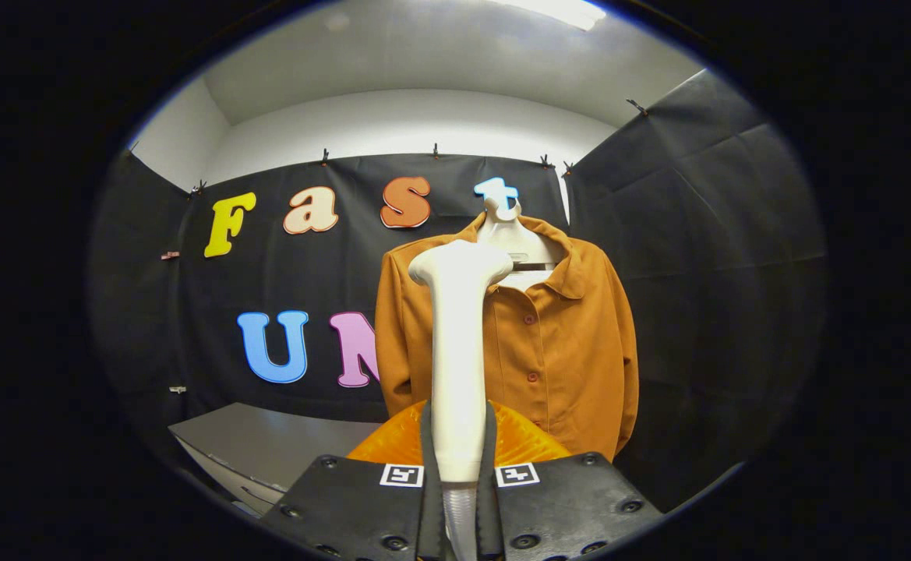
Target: Iron the clothes twice with a garment steamer, once on the left side and once on the right side.
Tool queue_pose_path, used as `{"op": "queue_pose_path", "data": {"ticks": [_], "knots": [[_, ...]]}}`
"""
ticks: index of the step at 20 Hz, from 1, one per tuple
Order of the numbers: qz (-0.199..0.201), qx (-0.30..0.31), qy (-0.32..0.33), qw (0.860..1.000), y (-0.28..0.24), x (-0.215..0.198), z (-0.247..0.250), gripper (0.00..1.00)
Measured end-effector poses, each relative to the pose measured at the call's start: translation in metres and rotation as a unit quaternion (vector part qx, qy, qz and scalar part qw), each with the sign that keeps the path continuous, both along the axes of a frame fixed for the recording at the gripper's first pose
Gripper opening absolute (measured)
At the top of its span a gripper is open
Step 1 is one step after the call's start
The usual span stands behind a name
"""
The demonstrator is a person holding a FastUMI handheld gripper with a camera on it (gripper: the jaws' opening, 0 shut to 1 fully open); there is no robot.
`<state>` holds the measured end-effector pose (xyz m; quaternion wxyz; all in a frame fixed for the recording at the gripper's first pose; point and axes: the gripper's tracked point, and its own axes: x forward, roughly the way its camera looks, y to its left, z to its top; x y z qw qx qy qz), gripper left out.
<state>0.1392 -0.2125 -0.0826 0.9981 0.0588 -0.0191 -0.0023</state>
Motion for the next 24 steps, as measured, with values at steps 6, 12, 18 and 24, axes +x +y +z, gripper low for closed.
{"op": "queue_pose_path", "data": {"ticks": [6,12,18,24], "knots": [[0.011,-0.003,0.023,1.0,0.001,0.028,-0.029,0.19],[0.009,-0.005,0.062,0.998,-0.006,0.031,-0.081,0.19],[0.009,-0.005,0.089,0.996,-0.013,0.021,-0.117,0.19],[0.006,-0.001,0.116,0.993,-0.016,0.008,-0.154,0.19]]}}
